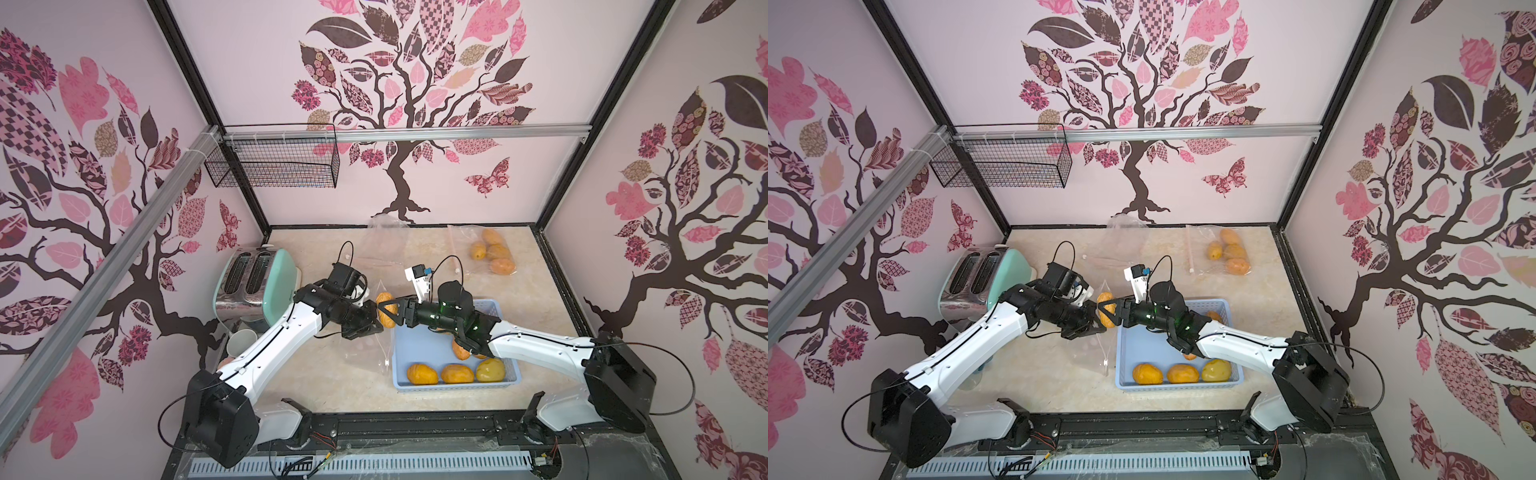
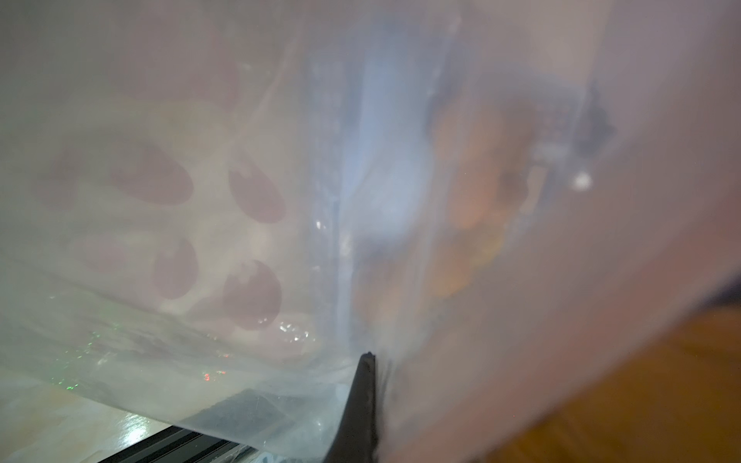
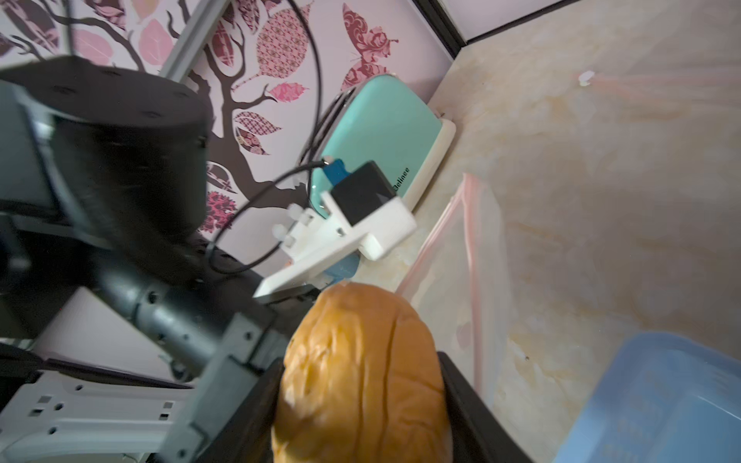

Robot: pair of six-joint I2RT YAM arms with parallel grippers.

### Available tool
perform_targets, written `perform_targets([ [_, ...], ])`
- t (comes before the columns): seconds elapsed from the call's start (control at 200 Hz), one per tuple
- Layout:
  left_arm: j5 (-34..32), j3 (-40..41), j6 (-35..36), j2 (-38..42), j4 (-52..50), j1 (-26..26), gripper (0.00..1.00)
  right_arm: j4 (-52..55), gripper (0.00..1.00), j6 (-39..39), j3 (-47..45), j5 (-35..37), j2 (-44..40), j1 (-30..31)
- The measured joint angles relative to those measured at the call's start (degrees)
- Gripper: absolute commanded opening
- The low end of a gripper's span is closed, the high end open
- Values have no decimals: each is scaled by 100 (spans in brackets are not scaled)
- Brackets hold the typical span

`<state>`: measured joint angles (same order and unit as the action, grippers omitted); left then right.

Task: Put the potatoes into a zipper bag and zip it
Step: Place the potato into the zipper food storage bag.

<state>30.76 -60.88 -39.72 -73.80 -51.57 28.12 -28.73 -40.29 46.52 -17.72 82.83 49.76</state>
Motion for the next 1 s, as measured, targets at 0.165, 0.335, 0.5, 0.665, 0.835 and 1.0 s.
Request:
perform_targets([
  [0.165, 37, 0, -20, 81, -2, 11, 0, 258, 46, 210, 0, 168, 61, 0],
  [0.335, 31, 0, -7, 81, 2, 15, 0, 555, 49, 463, 0, 354, 61, 17],
  [0.5, -11, 0, 48, 81, 0, 15, 0, 850, 57, 710, 0, 452, 59, 90],
  [0.665, -44, 0, 72, 81, 0, 15, 0, 1139, 66, 981, 0, 520, 46, 118],
  [0.835, -72, 0, 92, 81, -2, 15, 0, 1526, 77, 1287, 37, 540, -37, 118],
  [1.0, -116, 0, 162, 81, -35, 15, 0, 2011, 79, 1633, 249, 562, -415, 118],
])
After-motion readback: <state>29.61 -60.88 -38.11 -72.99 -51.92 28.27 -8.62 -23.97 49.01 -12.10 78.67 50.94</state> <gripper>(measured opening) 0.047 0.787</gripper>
